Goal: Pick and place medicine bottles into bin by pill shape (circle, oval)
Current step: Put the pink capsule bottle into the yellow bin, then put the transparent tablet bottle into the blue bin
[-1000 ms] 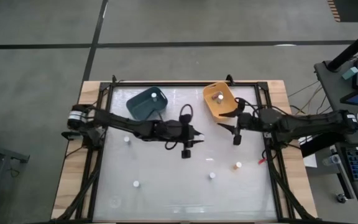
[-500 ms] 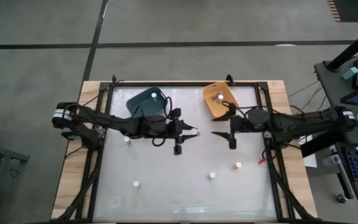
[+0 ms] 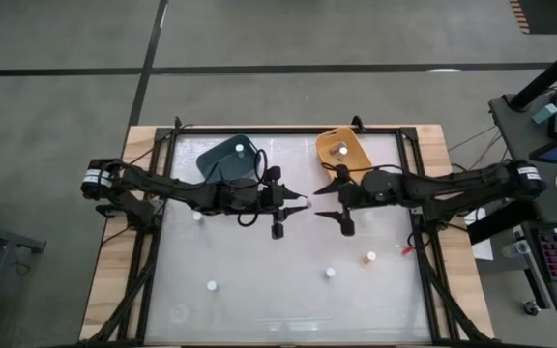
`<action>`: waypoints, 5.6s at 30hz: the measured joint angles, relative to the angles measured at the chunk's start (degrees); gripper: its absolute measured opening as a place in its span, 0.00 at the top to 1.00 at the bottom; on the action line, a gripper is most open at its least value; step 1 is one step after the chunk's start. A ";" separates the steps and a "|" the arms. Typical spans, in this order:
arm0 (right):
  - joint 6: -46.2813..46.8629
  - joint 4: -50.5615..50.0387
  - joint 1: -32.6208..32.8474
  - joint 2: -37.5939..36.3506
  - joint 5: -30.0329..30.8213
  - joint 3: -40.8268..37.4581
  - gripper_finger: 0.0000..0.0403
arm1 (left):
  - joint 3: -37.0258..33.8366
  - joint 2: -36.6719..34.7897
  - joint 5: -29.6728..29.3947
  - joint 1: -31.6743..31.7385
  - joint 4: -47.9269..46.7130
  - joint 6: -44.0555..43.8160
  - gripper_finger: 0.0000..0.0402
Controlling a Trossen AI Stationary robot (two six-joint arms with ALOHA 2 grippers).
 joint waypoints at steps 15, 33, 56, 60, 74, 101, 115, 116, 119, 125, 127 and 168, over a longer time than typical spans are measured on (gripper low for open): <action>-0.57 9.29 0.00 3.89 0.07 0.36 0.41 | -0.07 0.04 0.02 0.00 2.05 0.47 0.77; -1.18 10.58 -0.02 4.23 0.56 0.36 0.55 | -0.07 0.07 -0.01 0.00 3.10 1.51 0.77; -1.40 10.25 0.00 4.23 0.68 0.36 0.74 | -0.07 -0.48 0.04 0.00 1.24 4.40 0.51; -0.54 9.38 -0.30 4.23 0.67 0.34 0.74 | -0.07 -3.04 0.02 0.00 -4.80 7.79 0.45; 17.08 -2.44 -5.76 4.21 9.35 0.32 0.75 | -7.95 -15.35 -0.75 1.46 -18.20 13.78 0.43; 28.61 -52.50 -30.65 25.64 9.23 32.11 0.75 | -21.60 -20.94 -1.82 6.75 -2.08 19.15 0.43; 30.50 -57.16 -33.46 37.86 6.49 36.25 0.75 | -22.23 -21.03 -1.86 6.75 -2.06 19.45 0.43; 30.32 -57.24 -33.44 38.23 6.48 36.25 0.75 | -22.23 -21.03 -1.87 6.75 -2.03 19.45 0.43; 29.83 -57.32 -33.40 38.99 6.49 36.25 0.75 | -22.21 -21.03 -1.89 6.75 -2.05 19.46 0.43; 29.50 -57.30 -33.40 39.27 6.49 36.25 0.71 | -22.21 -21.03 -1.89 6.75 -1.99 19.52 0.43; 29.50 -57.30 -33.40 39.24 6.50 36.25 0.68 | -22.21 -21.03 -1.88 6.75 -2.00 19.51 0.43; 32.16 -36.12 -5.39 10.47 12.57 17.16 0.59 | -22.14 -21.03 -1.87 6.74 -1.53 15.55 0.43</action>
